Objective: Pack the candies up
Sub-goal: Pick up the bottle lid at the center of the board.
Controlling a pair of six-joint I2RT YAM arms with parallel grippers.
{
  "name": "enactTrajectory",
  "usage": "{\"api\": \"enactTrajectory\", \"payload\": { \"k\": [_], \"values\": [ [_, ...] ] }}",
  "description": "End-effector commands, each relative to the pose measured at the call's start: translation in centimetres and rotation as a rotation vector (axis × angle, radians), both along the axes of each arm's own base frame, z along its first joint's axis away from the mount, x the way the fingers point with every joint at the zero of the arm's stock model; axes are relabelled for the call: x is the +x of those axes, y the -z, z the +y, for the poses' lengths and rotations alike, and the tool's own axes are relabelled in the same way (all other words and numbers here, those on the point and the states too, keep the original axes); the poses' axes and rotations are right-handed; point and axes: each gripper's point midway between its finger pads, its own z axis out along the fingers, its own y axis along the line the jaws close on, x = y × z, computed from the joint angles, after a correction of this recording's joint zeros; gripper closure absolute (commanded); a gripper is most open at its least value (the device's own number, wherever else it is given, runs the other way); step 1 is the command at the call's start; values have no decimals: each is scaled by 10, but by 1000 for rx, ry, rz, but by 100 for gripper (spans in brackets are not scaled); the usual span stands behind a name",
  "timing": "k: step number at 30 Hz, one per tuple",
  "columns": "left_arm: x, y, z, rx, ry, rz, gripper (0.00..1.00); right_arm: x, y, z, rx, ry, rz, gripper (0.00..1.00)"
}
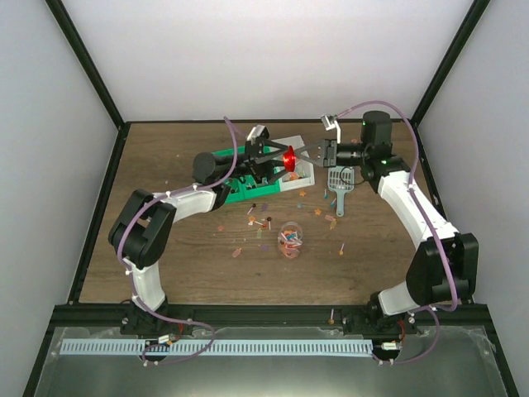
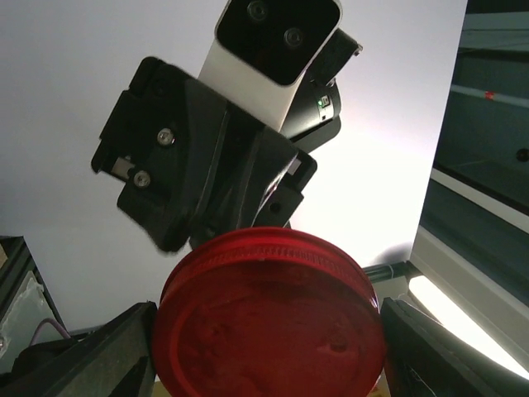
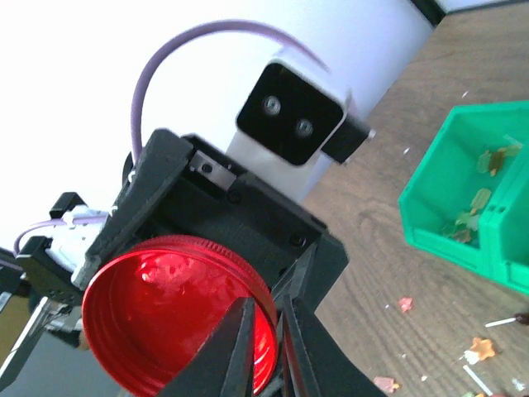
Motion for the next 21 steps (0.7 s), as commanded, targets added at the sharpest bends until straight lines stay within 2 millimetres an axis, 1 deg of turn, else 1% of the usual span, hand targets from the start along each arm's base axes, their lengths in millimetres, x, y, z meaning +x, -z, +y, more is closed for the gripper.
{"api": "enactTrajectory", "payload": {
  "k": [1, 3, 6, 10, 16, 21],
  "values": [
    [-1, -1, 3, -23, -6, -12, 27, 11, -25, -16, 14, 86, -63, 87],
    [0, 0, 3, -21, -9, -8, 27, 16, -23, -20, 9, 116, -53, 87],
    [4, 6, 4, -10, -14, 1, 27, 26, -17, -36, -1, 200, -22, 87],
    [9, 22, 3, 48, -30, 8, 27, 33, -6, -58, 3, 282, 21, 86],
    [16, 43, -3, 160, -49, 11, 27, 33, 6, -64, -17, 313, 44, 86],
    [24, 61, -8, 316, -69, -18, 28, 33, 12, -66, -21, 326, 58, 86]
  ]
}}
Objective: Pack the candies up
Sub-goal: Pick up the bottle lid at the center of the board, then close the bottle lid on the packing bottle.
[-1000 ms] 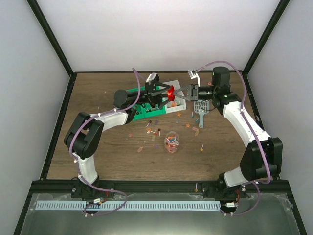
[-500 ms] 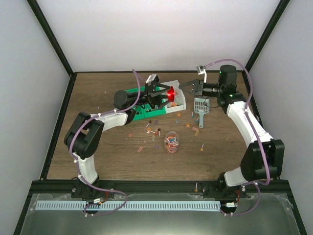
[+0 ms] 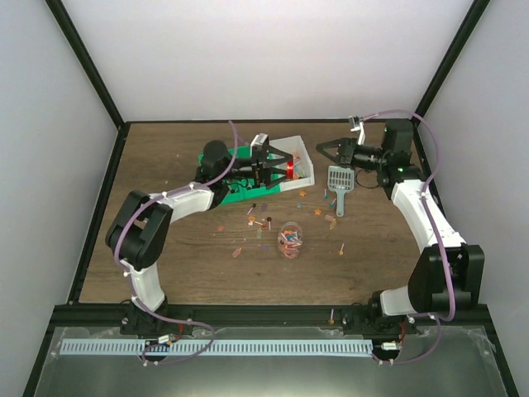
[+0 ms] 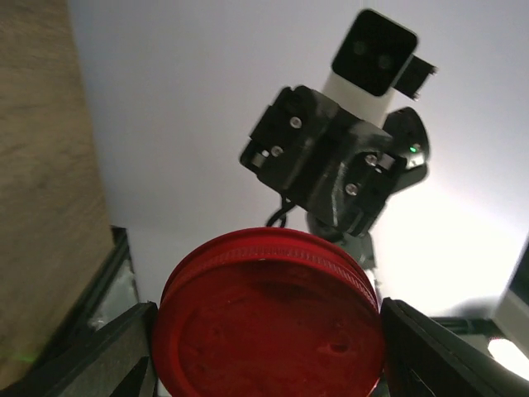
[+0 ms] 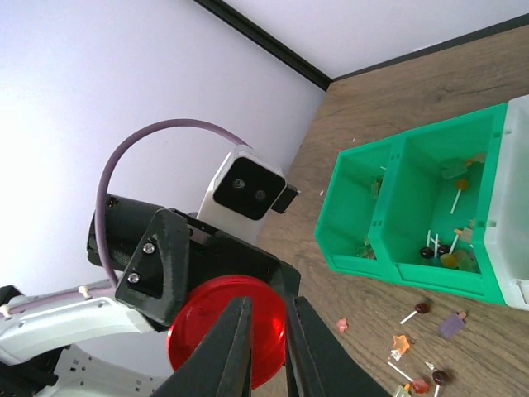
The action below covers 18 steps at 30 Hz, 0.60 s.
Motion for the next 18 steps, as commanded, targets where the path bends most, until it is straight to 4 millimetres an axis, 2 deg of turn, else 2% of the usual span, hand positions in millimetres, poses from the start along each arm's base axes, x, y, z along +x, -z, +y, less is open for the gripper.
{"api": "enactTrajectory", "payload": {
  "k": [1, 5, 6, 10, 18],
  "values": [
    [5, 7, -1, 156, -12, -87, 28, -2, -4, -4, -7, 28, -21, 86],
    [13, 25, 1, 337, -36, -109, 28, -3, 0, -4, -6, 26, -9, 86],
    [12, 35, 4, 397, -34, -102, 28, -4, 1, -4, -6, 26, -8, 86],
    [17, 52, 14, 578, -49, -123, 28, -4, 4, -4, -6, 28, -2, 86],
    [12, 86, 40, 932, -36, -146, 30, -6, 10, -5, -7, 40, 15, 86]
  ]
}}
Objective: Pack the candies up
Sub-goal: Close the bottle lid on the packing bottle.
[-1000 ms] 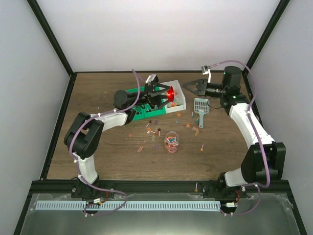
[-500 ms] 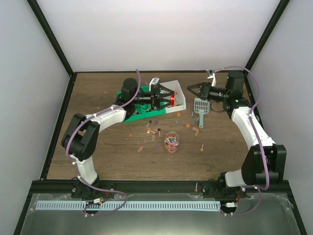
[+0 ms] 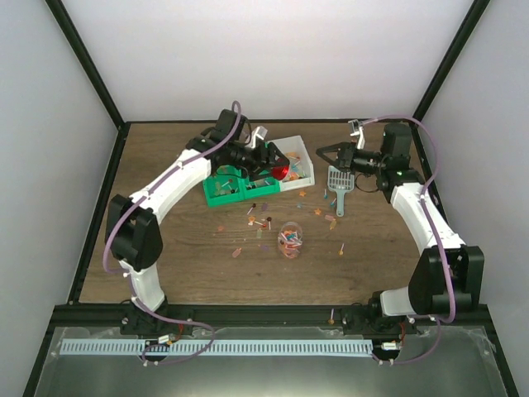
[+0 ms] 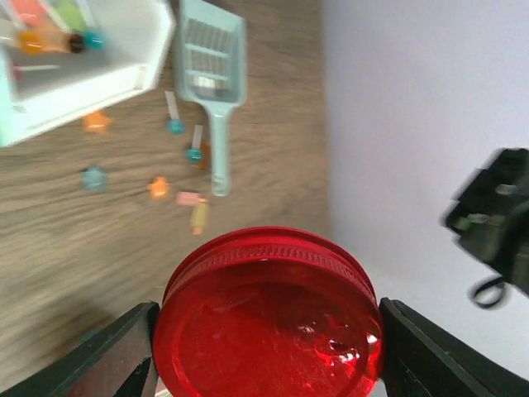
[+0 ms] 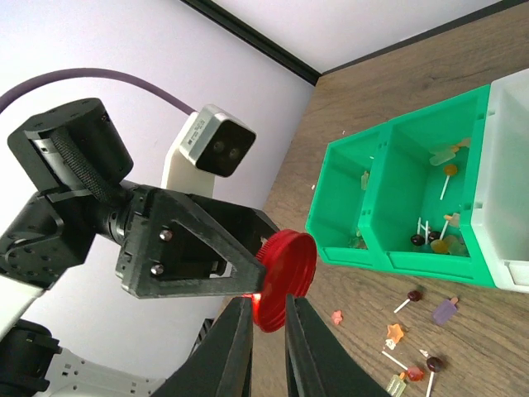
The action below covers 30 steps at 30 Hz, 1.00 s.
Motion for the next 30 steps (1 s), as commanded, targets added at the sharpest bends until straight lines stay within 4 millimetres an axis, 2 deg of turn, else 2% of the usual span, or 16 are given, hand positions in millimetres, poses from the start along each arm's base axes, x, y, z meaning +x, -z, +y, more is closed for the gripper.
{"api": "enactTrajectory", "payload": {
  "k": [1, 7, 16, 22, 30],
  "values": [
    [-22, 44, 26, 321, 43, 34, 30, -4, -6, -4, -2, 22, -24, 86],
    [-42, 50, 30, 551, 102, -4, 30, -3, -1, -7, -13, 63, -6, 86],
    [-76, 59, 37, 794, 190, -40, 30, -11, 9, -9, -7, 84, 17, 85],
    [-94, 60, 24, 844, 249, -70, 30, -14, 8, -11, -13, 98, 13, 85],
    [-115, 62, -8, 848, 328, -115, 31, -12, 6, -19, -34, 134, 13, 85]
  ]
}}
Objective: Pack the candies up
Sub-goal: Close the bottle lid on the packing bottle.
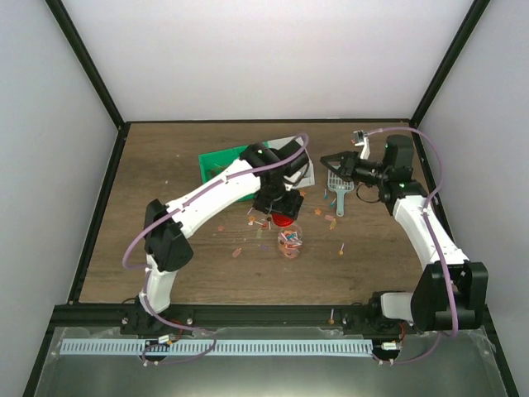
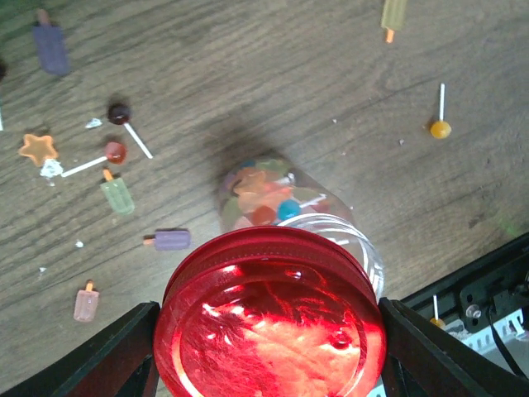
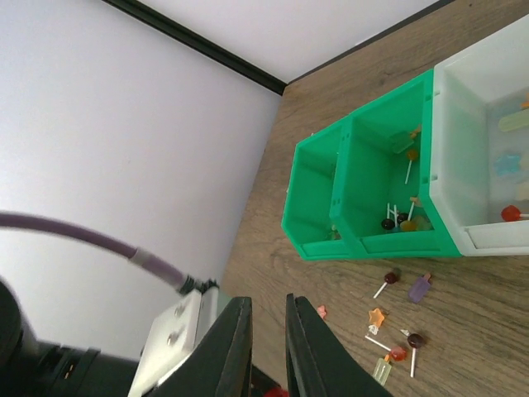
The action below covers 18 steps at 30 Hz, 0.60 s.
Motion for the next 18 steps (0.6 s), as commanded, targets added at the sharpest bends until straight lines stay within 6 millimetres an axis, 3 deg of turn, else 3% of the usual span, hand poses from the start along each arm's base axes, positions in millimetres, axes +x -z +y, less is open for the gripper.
{"api": "enactTrajectory", "payload": {
  "k": [1, 18],
  "values": [
    [-8, -1, -9, 20, 41, -9, 31, 1, -11, -10, -20, 37, -38, 85],
    [-26, 16, -27, 67, 82, -9, 32, -4, 5, -23, -53, 71, 9, 85]
  ]
}}
